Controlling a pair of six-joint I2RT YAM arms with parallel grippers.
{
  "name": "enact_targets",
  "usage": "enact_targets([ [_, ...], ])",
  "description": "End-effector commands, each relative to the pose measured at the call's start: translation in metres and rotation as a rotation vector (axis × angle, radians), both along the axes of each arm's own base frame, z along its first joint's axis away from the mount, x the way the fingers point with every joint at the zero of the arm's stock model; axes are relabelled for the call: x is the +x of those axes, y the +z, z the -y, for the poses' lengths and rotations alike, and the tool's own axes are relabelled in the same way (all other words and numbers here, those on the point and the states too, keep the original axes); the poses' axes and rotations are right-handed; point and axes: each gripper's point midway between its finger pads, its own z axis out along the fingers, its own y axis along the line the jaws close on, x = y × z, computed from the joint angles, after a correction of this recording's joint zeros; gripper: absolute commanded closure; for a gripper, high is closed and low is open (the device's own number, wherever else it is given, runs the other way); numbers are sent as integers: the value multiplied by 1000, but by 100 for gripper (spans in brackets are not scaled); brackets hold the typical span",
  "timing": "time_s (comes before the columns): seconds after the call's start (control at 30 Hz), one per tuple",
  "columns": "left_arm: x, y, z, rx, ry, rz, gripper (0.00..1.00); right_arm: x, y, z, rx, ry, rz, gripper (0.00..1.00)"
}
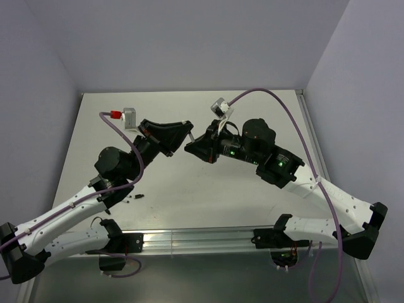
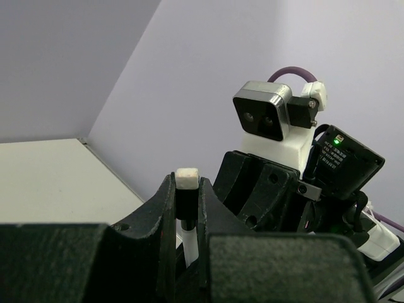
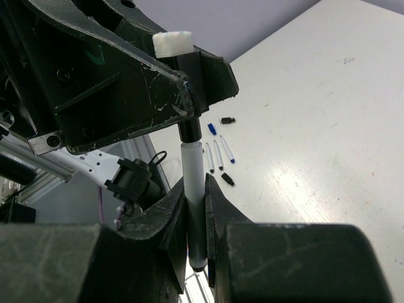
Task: Insert the pens into the pen caps
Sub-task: Press the pen cap onto the pen.
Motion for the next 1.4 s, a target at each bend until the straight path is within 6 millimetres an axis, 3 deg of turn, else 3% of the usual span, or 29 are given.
enact_targets([
  [0.0, -56, -75, 45, 219, -303, -84, 100, 35, 137, 34, 353, -247, 228, 100],
  [0.73, -106, -86, 54, 265, -502, 53, 100, -6, 181, 8, 471, 35, 266, 100],
  [1.1, -138, -93, 48, 305, -659, 94, 100, -17, 202, 13, 537, 127, 294, 100],
  [1.37, -149, -97, 43, 325, -709, 92, 100, -22, 214, 23, 585, 176, 302, 100],
])
